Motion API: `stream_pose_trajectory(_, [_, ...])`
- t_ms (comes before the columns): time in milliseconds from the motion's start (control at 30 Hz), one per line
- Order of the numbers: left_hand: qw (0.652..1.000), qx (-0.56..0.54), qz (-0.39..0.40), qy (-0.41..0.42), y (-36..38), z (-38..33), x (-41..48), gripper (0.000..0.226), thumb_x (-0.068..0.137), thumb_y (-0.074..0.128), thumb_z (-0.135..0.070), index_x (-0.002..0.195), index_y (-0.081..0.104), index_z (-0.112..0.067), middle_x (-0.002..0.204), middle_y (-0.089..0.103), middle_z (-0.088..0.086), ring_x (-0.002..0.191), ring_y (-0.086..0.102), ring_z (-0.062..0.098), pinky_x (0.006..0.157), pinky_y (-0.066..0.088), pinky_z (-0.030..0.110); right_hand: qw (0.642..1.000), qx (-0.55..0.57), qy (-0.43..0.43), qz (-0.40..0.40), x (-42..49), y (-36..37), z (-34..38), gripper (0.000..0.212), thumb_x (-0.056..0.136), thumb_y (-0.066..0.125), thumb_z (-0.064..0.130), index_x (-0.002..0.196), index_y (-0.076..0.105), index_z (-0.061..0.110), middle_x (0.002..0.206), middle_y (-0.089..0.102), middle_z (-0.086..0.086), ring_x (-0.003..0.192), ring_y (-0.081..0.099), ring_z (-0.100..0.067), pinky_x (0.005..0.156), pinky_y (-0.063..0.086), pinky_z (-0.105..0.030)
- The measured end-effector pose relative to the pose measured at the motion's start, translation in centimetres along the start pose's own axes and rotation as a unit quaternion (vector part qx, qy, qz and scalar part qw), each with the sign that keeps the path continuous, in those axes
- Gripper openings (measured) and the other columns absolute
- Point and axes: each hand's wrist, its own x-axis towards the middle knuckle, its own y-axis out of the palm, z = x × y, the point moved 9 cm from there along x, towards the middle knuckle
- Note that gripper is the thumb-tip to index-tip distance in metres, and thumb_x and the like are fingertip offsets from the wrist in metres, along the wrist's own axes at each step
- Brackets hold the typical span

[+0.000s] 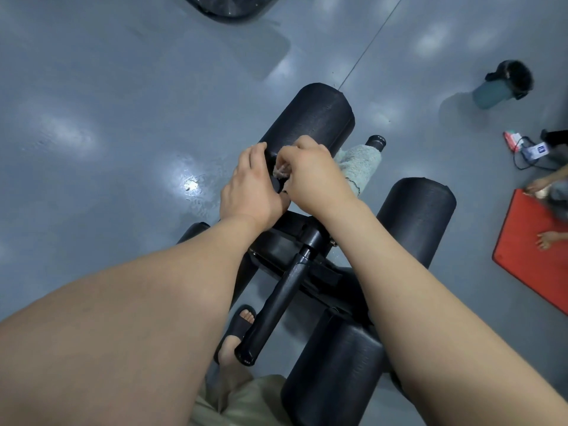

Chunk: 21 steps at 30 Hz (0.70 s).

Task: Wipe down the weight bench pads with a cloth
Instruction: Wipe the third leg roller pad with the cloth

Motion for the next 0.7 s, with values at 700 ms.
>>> stream_pose_trajectory(700, [0.999, -0.004, -0.031, 0.035, -0.7, -0.8, -0.2, 0.072, 0.077, 0.068, -0.034, 0.140, 0.033, -0.034, 0.138, 0.033, -0.012, 0.109, 0.057, 0.024, 0.080, 0.049, 0.039, 0.970, 0.094, 0.218, -0.055, 8.6, -5.2, -10.7, 0.036, 0.094, 0.049, 0.011, 0.127, 0.058, 0.022, 0.126, 0.055, -0.011, 0.105, 0.059, -0.030, 0.079, 0.040, -0.024])
